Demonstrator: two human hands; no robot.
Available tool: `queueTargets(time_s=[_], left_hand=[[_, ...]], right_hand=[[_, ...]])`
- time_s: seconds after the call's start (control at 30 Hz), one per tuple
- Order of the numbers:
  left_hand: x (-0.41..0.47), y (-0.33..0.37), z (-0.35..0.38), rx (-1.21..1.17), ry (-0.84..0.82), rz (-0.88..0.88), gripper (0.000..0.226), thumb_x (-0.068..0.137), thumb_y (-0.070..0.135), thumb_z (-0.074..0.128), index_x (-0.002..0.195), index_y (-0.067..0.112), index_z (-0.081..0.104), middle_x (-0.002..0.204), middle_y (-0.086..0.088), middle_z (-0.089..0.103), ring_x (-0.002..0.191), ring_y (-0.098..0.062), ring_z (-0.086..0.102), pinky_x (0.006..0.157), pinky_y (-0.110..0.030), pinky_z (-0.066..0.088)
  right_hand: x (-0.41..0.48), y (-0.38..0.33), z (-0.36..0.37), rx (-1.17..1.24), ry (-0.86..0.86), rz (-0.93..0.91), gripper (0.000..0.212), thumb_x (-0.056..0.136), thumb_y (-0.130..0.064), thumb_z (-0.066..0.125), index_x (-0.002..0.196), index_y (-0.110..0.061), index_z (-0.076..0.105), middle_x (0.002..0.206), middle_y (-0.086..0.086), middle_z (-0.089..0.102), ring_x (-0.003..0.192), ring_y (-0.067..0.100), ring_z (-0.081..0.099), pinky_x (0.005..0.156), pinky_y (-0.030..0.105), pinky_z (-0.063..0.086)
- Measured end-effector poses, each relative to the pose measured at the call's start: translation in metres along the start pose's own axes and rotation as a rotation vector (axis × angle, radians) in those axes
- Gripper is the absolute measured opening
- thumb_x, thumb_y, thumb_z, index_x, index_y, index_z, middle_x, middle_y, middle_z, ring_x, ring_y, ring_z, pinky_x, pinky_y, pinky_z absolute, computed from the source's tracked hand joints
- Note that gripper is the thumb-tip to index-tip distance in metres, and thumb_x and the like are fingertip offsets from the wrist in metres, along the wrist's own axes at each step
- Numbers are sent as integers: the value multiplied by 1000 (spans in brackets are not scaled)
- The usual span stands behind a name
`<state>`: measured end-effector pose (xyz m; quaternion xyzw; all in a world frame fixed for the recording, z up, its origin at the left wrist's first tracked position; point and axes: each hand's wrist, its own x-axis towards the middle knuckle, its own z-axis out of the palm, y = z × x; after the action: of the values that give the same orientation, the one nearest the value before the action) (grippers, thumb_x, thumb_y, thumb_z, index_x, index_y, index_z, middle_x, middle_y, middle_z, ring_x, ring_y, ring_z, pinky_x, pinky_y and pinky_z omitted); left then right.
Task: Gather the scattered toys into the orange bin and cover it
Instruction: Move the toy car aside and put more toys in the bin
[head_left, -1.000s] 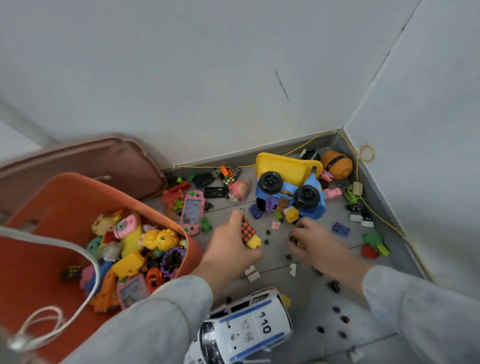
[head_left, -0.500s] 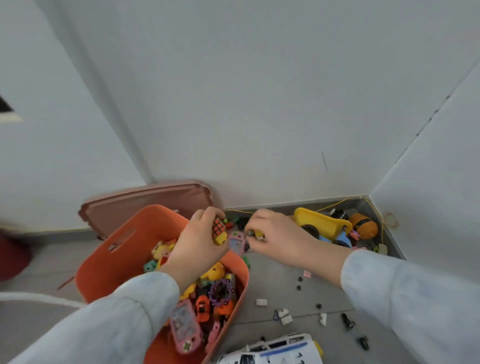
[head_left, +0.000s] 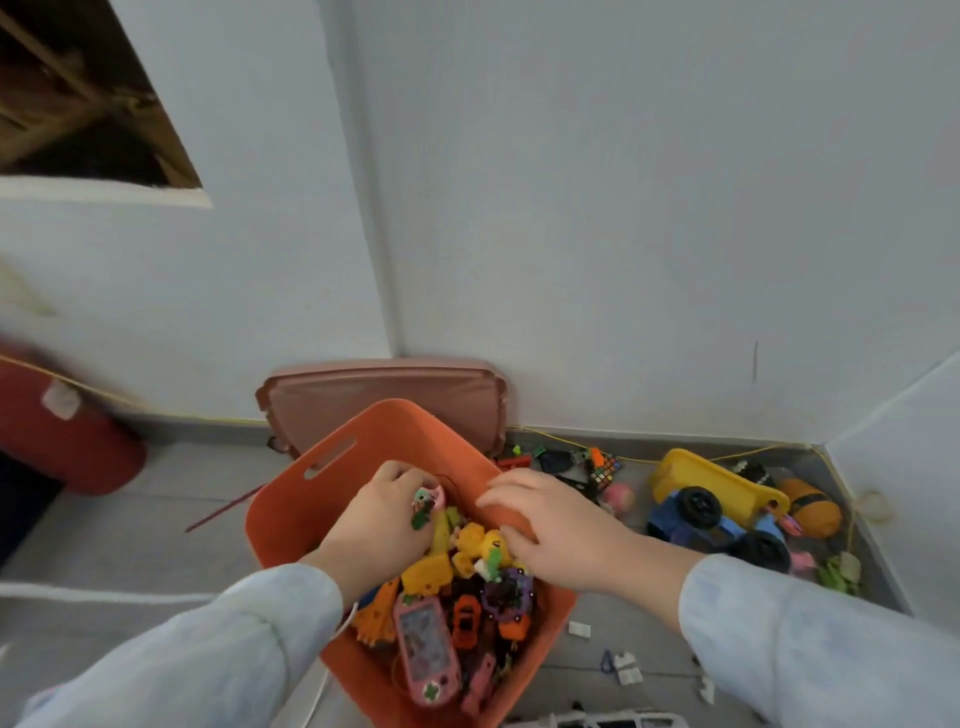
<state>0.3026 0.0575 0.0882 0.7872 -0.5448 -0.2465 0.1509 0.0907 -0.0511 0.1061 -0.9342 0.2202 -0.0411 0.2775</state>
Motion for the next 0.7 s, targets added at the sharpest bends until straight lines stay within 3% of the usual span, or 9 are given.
queueTargets(time_s=[0.17, 0.37, 0.43, 0.57, 0.63, 0.7], left_hand=[[8, 14, 8, -58, 65, 47, 38, 86, 25, 61, 123, 31, 57, 127, 8, 48, 116, -16, 54, 99, -29, 45], [31, 55, 29, -90, 165, 116, 37, 86, 23, 57, 123, 30, 59, 123, 7, 50, 108, -16, 54, 97, -29, 46], [40, 71, 36, -97, 191, 148, 36, 87, 24, 58, 123, 29, 60, 122, 9, 51, 96, -13, 55, 95, -30, 47], [54, 105, 61, -82, 189, 224, 35, 86, 22, 59, 121, 29, 61, 120, 9, 51, 102, -14, 56, 96, -32, 48], [56, 119, 72, -59, 152, 265, 36, 85, 21, 59, 120, 29, 61, 121, 7, 51, 98, -17, 57, 94, -32, 48], [59, 136, 88, -32, 130, 337, 36, 83, 20, 58, 118, 28, 60, 119, 6, 51, 105, -16, 56, 96, -30, 46]], right_hand=[[1, 12, -6, 29, 88, 58, 36, 92, -21, 52, 126, -26, 62, 131, -10, 53, 118, 5, 52, 101, 17, 38], [-7, 63, -13, -24, 216, 236, 37, 93, -22, 55, 130, -22, 59, 130, -5, 53, 119, 13, 51, 100, 26, 42], [-16, 89, -12, -72, 186, 304, 42, 91, -24, 58, 132, -19, 57, 131, 1, 53, 121, 21, 51, 102, 34, 44], [-55, 144, 6, -226, 34, 381, 49, 85, -41, 51, 131, -23, 54, 131, 7, 51, 119, 34, 51, 97, 46, 46], [-75, 158, 14, -312, 13, 440, 56, 82, -50, 48, 133, -28, 49, 137, 6, 46, 129, 36, 42, 102, 49, 41], [-96, 174, 17, -403, -16, 551, 64, 84, -58, 48, 142, -34, 37, 152, 10, 30, 145, 38, 19, 111, 57, 24]])
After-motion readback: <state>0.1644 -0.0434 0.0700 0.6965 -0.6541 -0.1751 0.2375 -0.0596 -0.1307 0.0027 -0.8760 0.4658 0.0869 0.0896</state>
